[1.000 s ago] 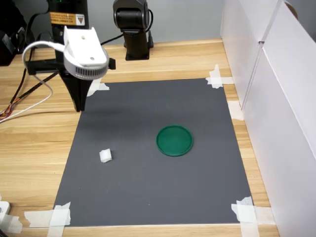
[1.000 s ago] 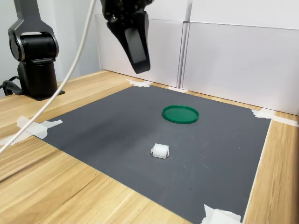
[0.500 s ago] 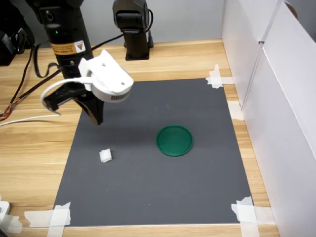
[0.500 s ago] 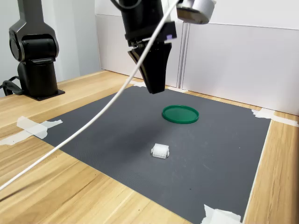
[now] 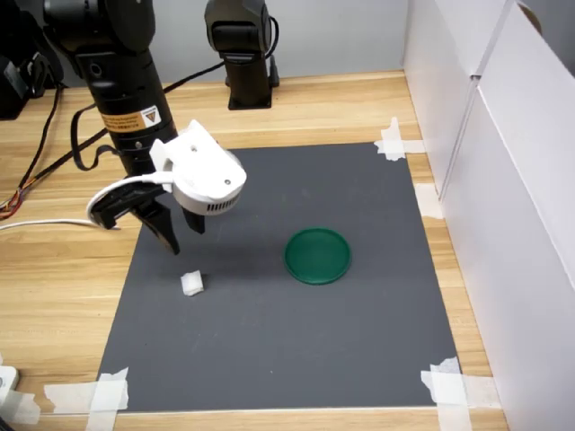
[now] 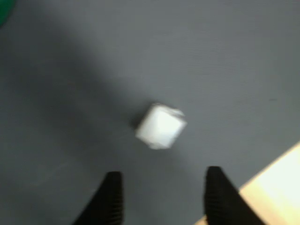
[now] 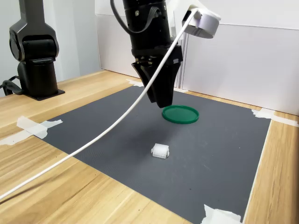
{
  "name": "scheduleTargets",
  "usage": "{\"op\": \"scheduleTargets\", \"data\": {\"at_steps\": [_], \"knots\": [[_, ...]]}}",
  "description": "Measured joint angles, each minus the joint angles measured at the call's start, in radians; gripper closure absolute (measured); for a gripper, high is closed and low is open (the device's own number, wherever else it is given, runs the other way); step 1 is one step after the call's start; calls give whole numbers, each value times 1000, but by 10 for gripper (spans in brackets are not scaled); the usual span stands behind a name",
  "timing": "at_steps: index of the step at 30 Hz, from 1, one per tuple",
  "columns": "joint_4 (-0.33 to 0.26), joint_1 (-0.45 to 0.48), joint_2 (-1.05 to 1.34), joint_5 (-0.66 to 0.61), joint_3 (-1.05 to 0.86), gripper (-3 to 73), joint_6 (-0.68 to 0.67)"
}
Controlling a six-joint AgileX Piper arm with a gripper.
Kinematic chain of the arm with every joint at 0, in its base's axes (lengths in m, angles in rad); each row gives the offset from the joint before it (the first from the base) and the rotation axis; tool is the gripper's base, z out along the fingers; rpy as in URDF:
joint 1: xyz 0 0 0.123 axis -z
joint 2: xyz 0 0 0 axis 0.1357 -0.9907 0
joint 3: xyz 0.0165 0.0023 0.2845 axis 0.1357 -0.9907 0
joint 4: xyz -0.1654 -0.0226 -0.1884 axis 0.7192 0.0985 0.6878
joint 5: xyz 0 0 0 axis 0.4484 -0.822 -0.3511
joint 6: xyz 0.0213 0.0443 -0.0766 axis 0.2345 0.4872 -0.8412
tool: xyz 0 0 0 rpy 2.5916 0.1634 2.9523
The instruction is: Grasp a white terminal and put it in the green lid.
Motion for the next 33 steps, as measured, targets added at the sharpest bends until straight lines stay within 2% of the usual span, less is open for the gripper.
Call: {"op": "scheduleTargets", "data": {"at_steps": [3, 7, 15, 23, 33], "knots": [[7, 1, -2, 37, 0, 111, 14], [3, 1, -10, -19, 0, 67, 34], [-10, 1, -48, -90, 14, 61, 25], [31, 1, -125, -131, 93, 61, 24], [69, 1, -219, -121, 98, 61, 23]]}}
